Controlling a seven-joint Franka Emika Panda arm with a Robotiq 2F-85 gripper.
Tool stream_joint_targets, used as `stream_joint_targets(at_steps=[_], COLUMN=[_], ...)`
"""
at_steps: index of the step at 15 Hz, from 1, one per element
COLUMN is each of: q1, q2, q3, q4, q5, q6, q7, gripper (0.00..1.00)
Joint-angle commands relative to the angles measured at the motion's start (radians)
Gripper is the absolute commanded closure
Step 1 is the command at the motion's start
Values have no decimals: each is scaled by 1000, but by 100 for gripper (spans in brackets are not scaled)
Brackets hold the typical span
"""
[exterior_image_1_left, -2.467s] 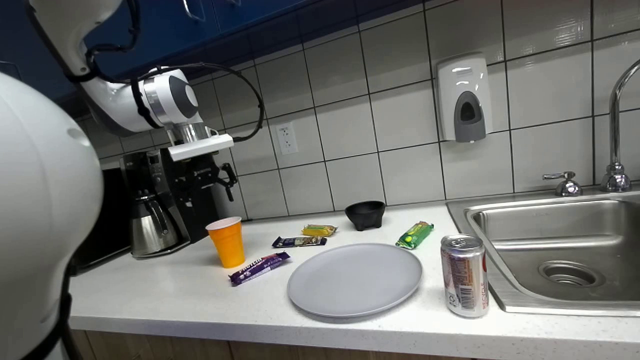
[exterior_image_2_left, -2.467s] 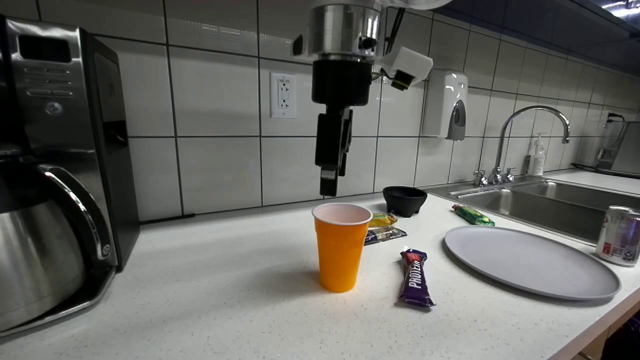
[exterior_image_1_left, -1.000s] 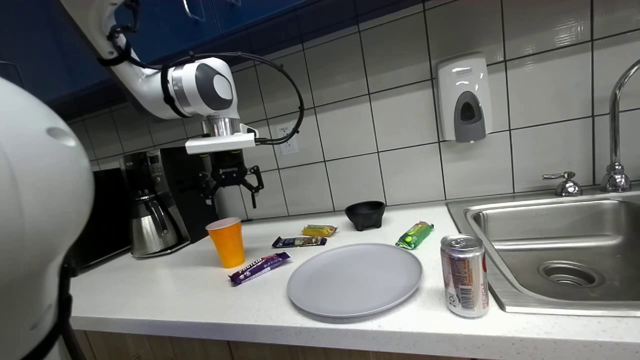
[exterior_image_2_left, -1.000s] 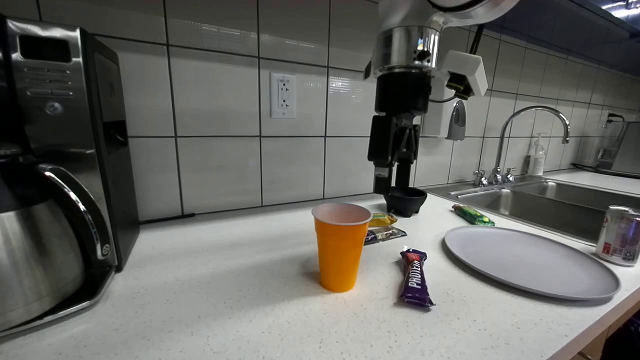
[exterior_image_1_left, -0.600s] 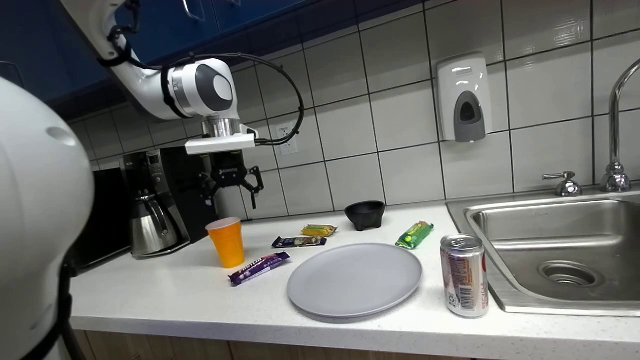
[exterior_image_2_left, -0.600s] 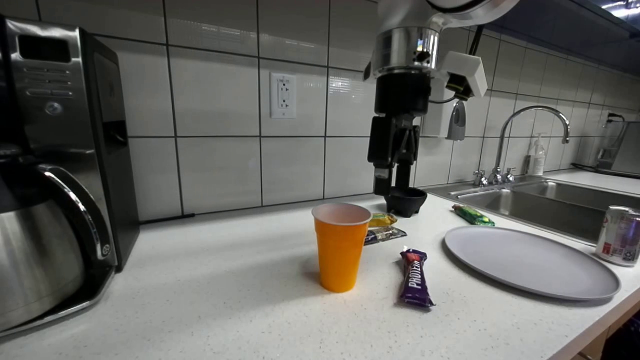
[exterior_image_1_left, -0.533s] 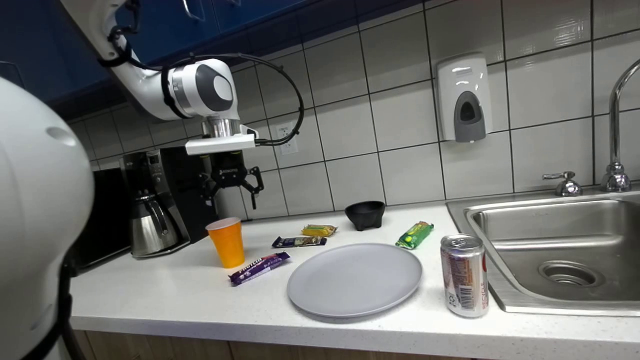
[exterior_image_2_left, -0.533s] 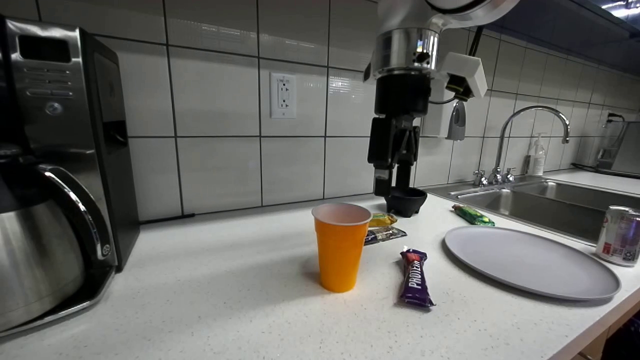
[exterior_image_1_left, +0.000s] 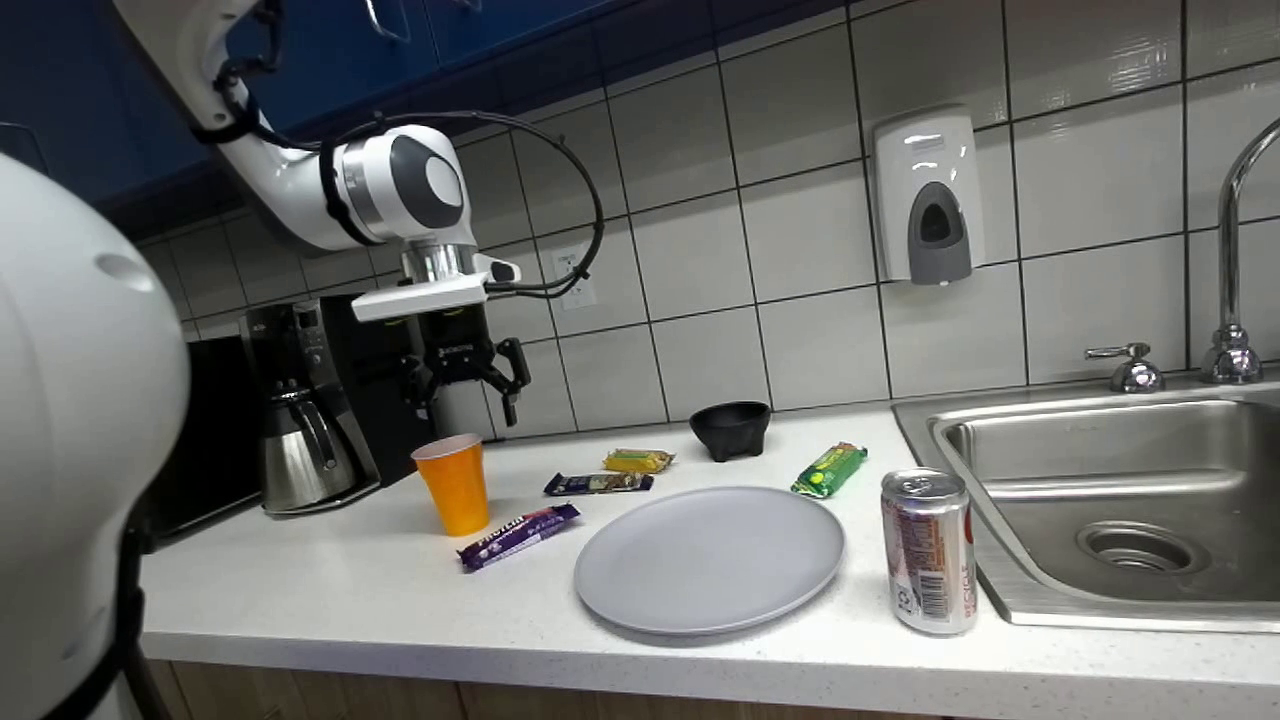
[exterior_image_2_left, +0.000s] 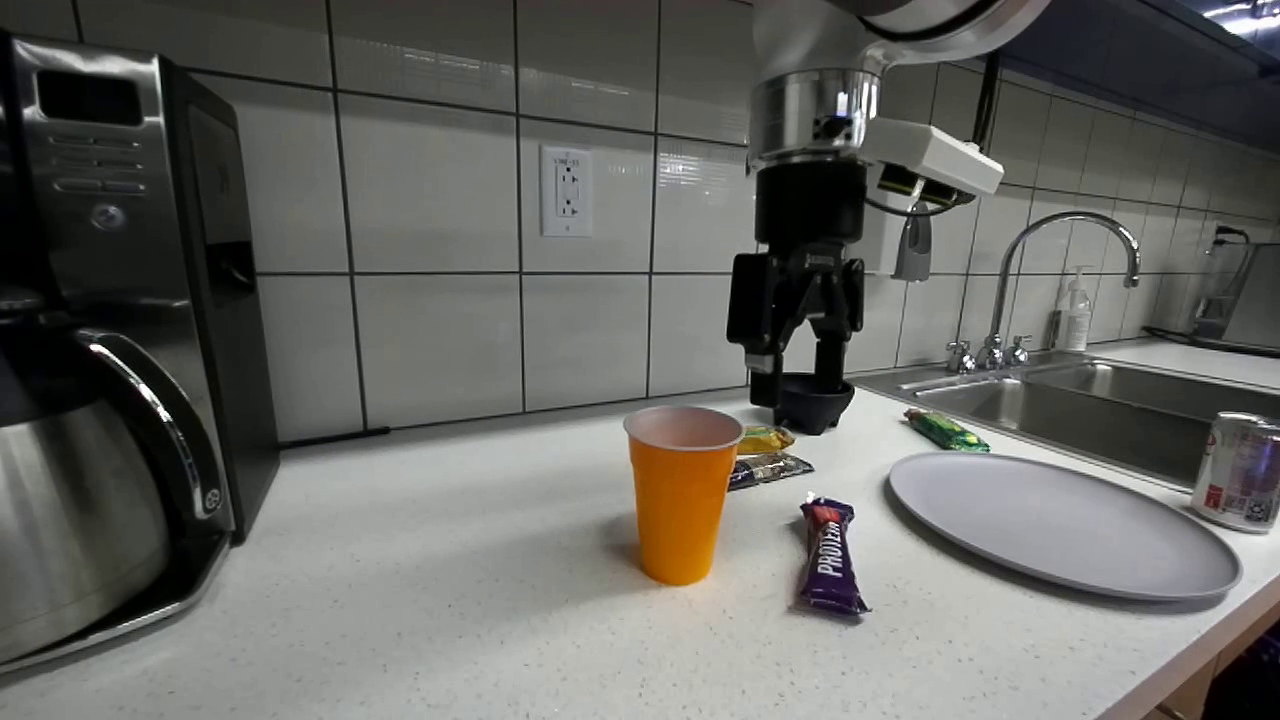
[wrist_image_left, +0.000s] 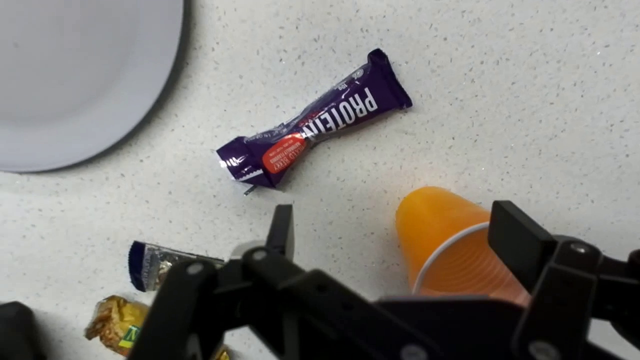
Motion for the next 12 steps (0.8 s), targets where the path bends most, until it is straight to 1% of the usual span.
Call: stream_joint_targets(at_steps=[1,12], q1=[-4,-10], q2=[-41,-30], q3=[6,1], q4=[-32,-87], q5=[-46,-34], q6=[-19,-46], q7=[154,558], gripper=[0,0])
